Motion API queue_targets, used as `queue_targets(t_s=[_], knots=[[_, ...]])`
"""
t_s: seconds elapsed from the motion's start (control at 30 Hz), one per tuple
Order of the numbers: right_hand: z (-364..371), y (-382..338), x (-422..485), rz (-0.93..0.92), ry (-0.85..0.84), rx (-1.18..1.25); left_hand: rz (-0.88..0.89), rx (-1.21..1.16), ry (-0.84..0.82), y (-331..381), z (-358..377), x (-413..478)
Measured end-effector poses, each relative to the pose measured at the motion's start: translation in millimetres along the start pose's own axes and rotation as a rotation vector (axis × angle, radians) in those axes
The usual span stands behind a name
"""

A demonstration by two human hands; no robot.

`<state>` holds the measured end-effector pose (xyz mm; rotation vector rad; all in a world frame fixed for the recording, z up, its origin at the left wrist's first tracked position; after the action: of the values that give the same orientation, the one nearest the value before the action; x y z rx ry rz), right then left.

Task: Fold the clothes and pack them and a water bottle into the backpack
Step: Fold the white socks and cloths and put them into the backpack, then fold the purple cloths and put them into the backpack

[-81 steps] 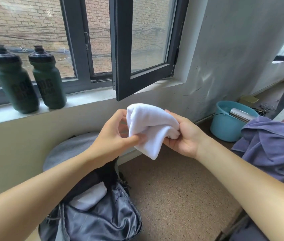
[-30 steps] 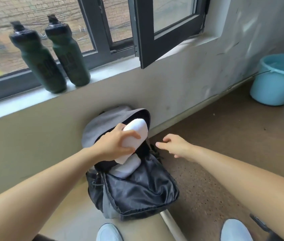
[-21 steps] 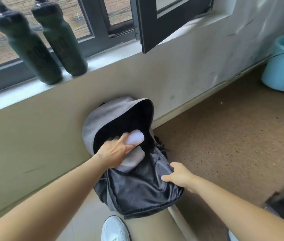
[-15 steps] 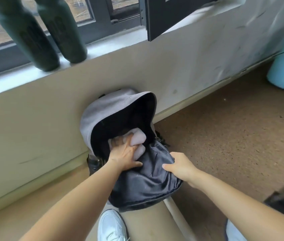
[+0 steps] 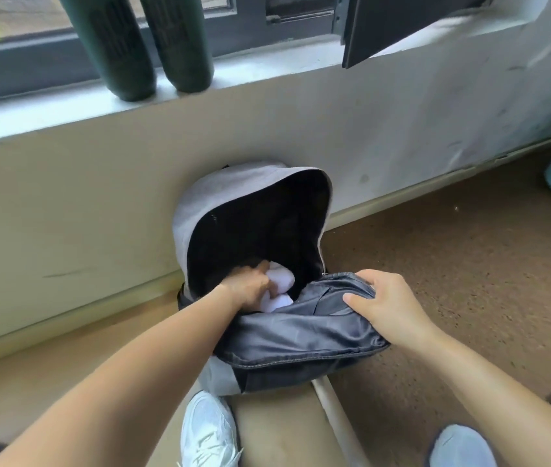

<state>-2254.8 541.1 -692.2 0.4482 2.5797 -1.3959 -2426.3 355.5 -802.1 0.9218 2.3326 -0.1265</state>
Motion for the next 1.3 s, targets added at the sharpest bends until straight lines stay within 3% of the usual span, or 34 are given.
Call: queue_targets(t_s=[0.2,0.4,0.53,0.7,0.9,1.0,1.1,1.3], knots=[[24.1,35.3,2.1,0.121,-0.158,-0.175,-0.048,0.119,-0.107,-17.5,33.0,-3.0],[33.1,56.6,-2.0,0.203,-0.209,-0.166,0.004,-0.051,-0.122,-18.3,26.4,-10.1],[33.7,59.8,-4.5,0.237,-0.241,-0.110,0.049,-0.189,0.027,-8.4,-2.6,-20.3],[11.9,39.9,-10.0,0.234,-0.203,-0.136,0.161,-0.147,0.173,25.3,-51.2,-36.3],[-61.6,2.8,-41.8,0.189,-0.112,-0.357,0.369,-0.095,0.252,107.2,-118.5,-65.5],[-125.2,-16.5,-72.3,0.148,0.002,-0.466,0.506,-0.110,0.328,166.1,-148.3,-88.0],[-197.3,-29.7,-105.9,0.098,0.221,-0.519,0.618,-0.148,0.353,226.3,-169.1,-107.1],[-314.5,-8.0,-200.3,0.001,0.950,-0.565,0.804,-0.325,0.324,352.2,-194.6,-120.3]])
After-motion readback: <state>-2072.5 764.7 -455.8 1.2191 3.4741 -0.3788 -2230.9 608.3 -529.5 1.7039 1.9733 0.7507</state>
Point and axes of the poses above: each hand's wrist, its own x-axis towards the middle knuckle, its own z-axis out of the palm, y = z × x, the point moved 6 cm from there along x, towards the middle knuckle, and after that the axes turned 11 degrees about -y, right-handed, at the moved point
